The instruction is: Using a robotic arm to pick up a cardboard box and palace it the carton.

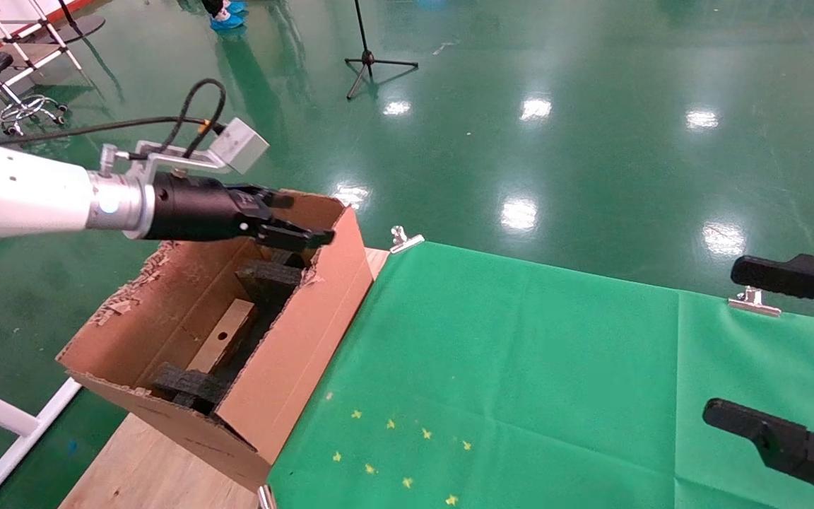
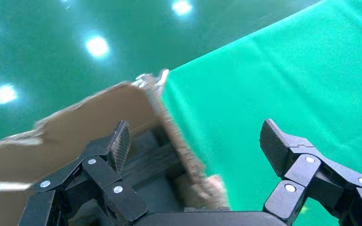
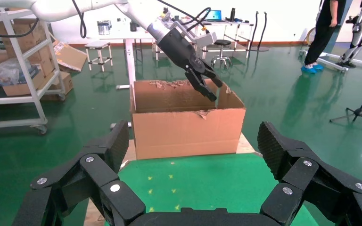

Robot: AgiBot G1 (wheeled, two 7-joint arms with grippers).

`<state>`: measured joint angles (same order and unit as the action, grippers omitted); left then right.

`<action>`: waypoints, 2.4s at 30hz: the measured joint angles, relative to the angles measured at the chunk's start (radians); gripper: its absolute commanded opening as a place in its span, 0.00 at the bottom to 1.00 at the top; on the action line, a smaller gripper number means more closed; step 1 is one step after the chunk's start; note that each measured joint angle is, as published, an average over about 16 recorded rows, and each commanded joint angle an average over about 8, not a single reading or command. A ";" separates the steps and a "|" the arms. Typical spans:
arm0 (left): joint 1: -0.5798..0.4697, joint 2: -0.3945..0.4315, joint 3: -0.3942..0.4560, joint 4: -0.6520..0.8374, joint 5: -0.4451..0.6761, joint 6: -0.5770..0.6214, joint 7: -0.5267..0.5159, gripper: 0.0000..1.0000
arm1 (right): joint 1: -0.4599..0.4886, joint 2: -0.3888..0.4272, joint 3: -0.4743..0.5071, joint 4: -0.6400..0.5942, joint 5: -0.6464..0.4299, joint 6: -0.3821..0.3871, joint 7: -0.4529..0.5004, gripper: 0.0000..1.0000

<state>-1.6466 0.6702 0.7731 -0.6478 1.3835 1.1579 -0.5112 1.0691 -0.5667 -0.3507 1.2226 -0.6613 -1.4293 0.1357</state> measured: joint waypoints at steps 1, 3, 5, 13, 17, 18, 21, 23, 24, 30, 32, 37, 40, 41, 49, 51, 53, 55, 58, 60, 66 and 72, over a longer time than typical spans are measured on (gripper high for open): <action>0.013 -0.001 -0.011 -0.015 -0.015 0.008 0.007 1.00 | 0.000 0.000 0.000 0.000 0.000 0.000 0.000 1.00; 0.040 -0.004 -0.034 -0.044 -0.046 0.024 0.023 1.00 | 0.000 0.000 0.000 0.000 0.000 0.000 0.000 1.00; 0.067 -0.007 -0.057 -0.074 -0.076 0.039 0.038 1.00 | 0.000 0.000 0.000 0.000 0.000 0.000 0.000 1.00; 0.173 -0.018 -0.150 -0.193 -0.198 0.102 0.098 1.00 | 0.000 0.000 0.000 0.000 0.000 0.000 0.000 1.00; 0.227 -0.023 -0.196 -0.252 -0.259 0.134 0.128 1.00 | 0.000 0.000 0.000 0.000 0.000 0.000 0.000 1.00; 0.240 -0.025 -0.207 -0.267 -0.274 0.142 0.136 1.00 | 0.000 0.000 0.000 0.000 0.000 0.000 0.000 1.00; 0.279 -0.029 -0.240 -0.310 -0.318 0.165 0.158 1.00 | 0.000 0.000 0.000 0.000 0.000 0.000 0.000 1.00; 0.304 -0.031 -0.262 -0.338 -0.347 0.179 0.172 1.00 | 0.000 0.000 0.000 0.000 0.000 0.000 0.000 1.00; 0.316 -0.033 -0.273 -0.352 -0.361 0.187 0.179 1.00 | 0.000 0.000 0.000 0.000 0.000 0.000 0.000 1.00; 0.389 -0.040 -0.336 -0.433 -0.444 0.230 0.220 1.00 | 0.000 0.000 0.000 0.000 0.000 0.000 0.000 1.00; 0.412 -0.043 -0.355 -0.458 -0.470 0.243 0.233 1.00 | 0.000 0.000 0.000 0.000 0.000 0.000 0.000 1.00; 0.470 -0.048 -0.405 -0.522 -0.536 0.277 0.266 1.00 | 0.000 0.000 0.000 0.000 0.000 0.000 0.000 1.00; 0.502 -0.052 -0.433 -0.558 -0.573 0.296 0.284 1.00 | 0.000 0.000 0.000 0.000 0.000 0.000 0.000 1.00; 0.513 -0.053 -0.442 -0.570 -0.585 0.303 0.290 1.00 | 0.000 0.000 0.000 0.000 0.000 0.000 0.000 1.00; 0.577 -0.060 -0.498 -0.642 -0.659 0.341 0.324 1.00 | 0.000 0.000 0.000 0.000 0.000 0.000 0.000 1.00; 0.585 -0.060 -0.505 -0.651 -0.669 0.346 0.328 1.00 | 0.000 0.000 0.000 0.000 0.000 0.000 0.000 1.00; 0.590 -0.061 -0.509 -0.656 -0.674 0.349 0.330 1.00 | 0.000 0.000 0.000 0.000 0.000 0.000 0.000 1.00; 0.592 -0.061 -0.511 -0.659 -0.677 0.350 0.331 1.00 | 0.000 0.000 0.000 0.000 0.000 0.000 0.000 1.00; 0.592 -0.061 -0.511 -0.659 -0.677 0.350 0.331 1.00 | 0.000 0.000 0.000 0.000 0.000 0.000 0.000 1.00; 0.590 -0.061 -0.509 -0.656 -0.675 0.349 0.330 1.00 | 0.000 0.000 0.000 0.000 0.000 0.000 0.000 1.00; 0.584 -0.061 -0.504 -0.648 -0.667 0.345 0.328 1.00 | 0.000 0.000 0.000 0.000 0.000 0.000 0.000 1.00; 0.580 -0.060 -0.500 -0.644 -0.662 0.342 0.326 1.00 | 0.000 0.000 0.000 0.000 0.000 0.000 0.000 1.00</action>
<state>-1.0670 0.6100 0.2732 -1.2918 0.7217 1.4998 -0.1849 1.0689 -0.5665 -0.3507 1.2224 -0.6611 -1.4291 0.1356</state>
